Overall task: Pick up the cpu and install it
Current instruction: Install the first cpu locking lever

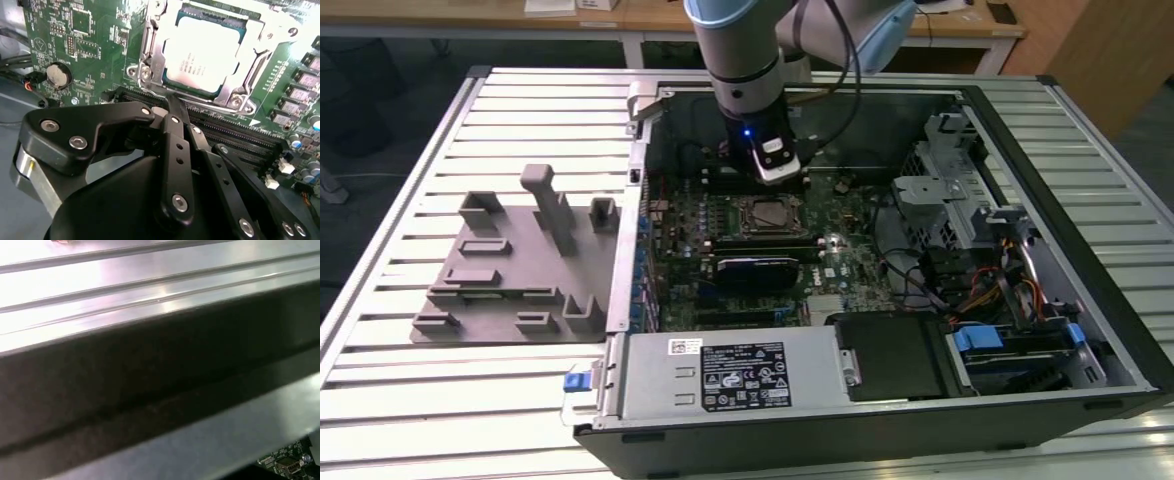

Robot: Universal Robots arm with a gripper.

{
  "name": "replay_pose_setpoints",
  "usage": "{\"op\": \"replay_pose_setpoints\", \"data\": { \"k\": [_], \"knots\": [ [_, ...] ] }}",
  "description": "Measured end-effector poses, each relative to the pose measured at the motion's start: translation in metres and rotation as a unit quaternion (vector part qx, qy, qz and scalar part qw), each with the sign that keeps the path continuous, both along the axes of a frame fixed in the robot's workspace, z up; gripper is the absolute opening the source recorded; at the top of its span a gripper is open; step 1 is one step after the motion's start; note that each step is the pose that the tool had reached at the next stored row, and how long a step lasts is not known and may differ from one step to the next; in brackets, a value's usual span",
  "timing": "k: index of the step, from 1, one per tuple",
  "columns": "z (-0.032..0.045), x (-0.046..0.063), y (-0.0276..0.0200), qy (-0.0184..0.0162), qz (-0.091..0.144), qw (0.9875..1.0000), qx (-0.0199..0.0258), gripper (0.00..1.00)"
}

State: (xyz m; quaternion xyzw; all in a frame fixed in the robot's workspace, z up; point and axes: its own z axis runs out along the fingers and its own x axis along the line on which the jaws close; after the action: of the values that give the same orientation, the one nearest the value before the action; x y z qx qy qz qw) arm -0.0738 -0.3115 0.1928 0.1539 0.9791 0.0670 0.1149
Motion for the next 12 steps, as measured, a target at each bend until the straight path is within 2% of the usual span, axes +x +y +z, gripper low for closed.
{"op": "replay_pose_setpoints", "data": {
  "k": [2,4,12],
  "knots": [
    [-0.0010,0.0000,-0.0001,-0.0002,0.000,1.0000,-0.0048,0.11],
    [-0.0021,-0.0001,-0.0001,-0.0002,0.000,1.0000,-0.0073,0.11],
    [-0.0024,0.0000,0.0000,-0.0006,0.000,1.0000,-0.0073,0.11]
  ]
}}
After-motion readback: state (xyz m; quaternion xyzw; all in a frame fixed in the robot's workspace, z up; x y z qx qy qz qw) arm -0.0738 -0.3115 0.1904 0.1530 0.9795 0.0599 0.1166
